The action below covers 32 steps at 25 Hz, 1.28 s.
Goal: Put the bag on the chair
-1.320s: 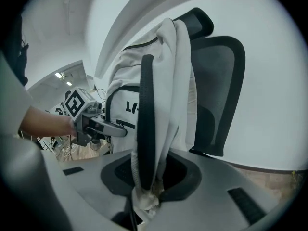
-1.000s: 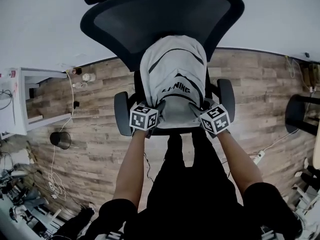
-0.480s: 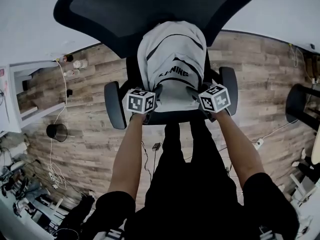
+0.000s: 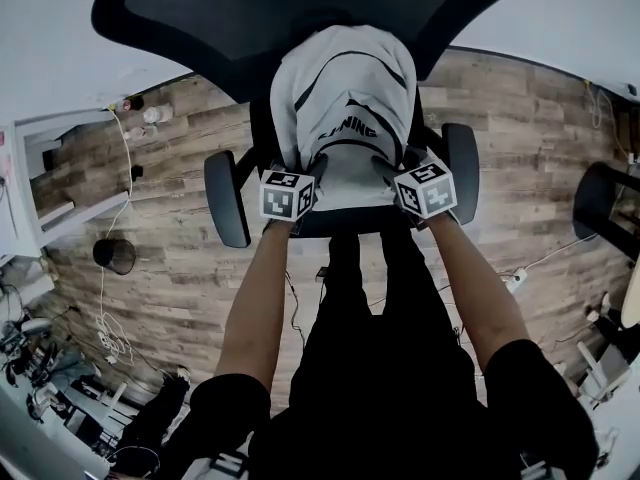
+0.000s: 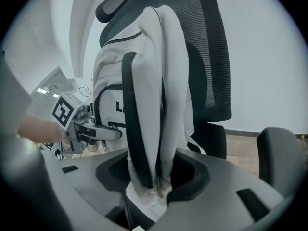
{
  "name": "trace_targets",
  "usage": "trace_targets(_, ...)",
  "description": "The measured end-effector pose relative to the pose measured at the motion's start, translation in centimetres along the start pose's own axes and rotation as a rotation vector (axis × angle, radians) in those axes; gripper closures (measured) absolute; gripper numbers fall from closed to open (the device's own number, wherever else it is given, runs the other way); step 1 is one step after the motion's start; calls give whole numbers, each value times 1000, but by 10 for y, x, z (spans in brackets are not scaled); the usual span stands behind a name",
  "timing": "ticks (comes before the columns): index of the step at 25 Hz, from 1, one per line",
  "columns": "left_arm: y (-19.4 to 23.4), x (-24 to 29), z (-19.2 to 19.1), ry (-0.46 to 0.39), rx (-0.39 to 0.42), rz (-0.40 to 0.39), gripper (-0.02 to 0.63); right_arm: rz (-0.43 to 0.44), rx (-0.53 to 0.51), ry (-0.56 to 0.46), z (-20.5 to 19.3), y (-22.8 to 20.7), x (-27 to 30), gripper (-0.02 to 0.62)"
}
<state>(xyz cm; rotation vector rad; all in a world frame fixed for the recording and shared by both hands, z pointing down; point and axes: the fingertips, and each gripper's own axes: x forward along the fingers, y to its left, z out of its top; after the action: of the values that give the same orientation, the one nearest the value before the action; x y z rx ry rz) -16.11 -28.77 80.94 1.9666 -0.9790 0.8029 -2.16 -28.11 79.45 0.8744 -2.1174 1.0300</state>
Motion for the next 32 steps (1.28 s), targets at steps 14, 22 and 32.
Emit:
trace_targets(14, -2, -40, -1, -51, 50, 86, 207, -138, -43, -74, 3, 2, -25, 232)
trace_targets(22, -21, -81, -2, -70, 48, 123, 207, -141, -75, -158, 29, 25, -62, 222)
trace_targets(32, -50, -153, 30, -253, 56, 153, 207, -155, -215, -252, 50, 64, -122, 221)
